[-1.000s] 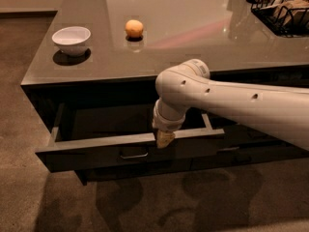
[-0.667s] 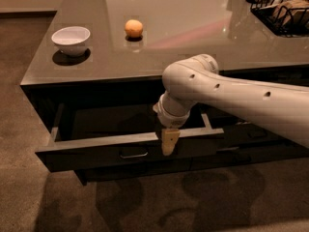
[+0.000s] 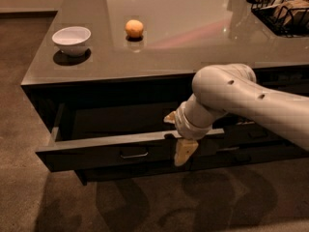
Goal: Close top drawer
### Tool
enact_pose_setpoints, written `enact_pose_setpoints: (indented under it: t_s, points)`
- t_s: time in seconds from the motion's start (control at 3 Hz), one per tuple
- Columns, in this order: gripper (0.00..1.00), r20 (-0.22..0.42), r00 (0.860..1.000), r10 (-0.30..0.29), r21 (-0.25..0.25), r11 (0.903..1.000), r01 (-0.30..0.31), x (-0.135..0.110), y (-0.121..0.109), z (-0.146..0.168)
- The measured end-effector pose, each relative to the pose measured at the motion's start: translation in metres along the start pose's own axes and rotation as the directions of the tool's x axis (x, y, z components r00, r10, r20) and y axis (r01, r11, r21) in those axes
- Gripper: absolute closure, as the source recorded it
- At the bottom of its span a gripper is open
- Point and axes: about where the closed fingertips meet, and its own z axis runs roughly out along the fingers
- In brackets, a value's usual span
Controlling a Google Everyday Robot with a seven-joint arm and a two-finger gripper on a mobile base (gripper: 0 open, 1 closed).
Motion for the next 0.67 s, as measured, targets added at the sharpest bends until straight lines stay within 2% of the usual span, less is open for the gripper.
enact_pose_setpoints:
  t_s: [0.33, 0.67]
  points:
    - [0.33, -0.004, 0.999, 0.04, -0.048, 0.9981, -0.04, 0.026, 0.042, 0.003]
    - [0.58, -0.027, 0.998, 0.065, -0.101, 0.9926, -0.067, 0.046, 0.071, 0.022]
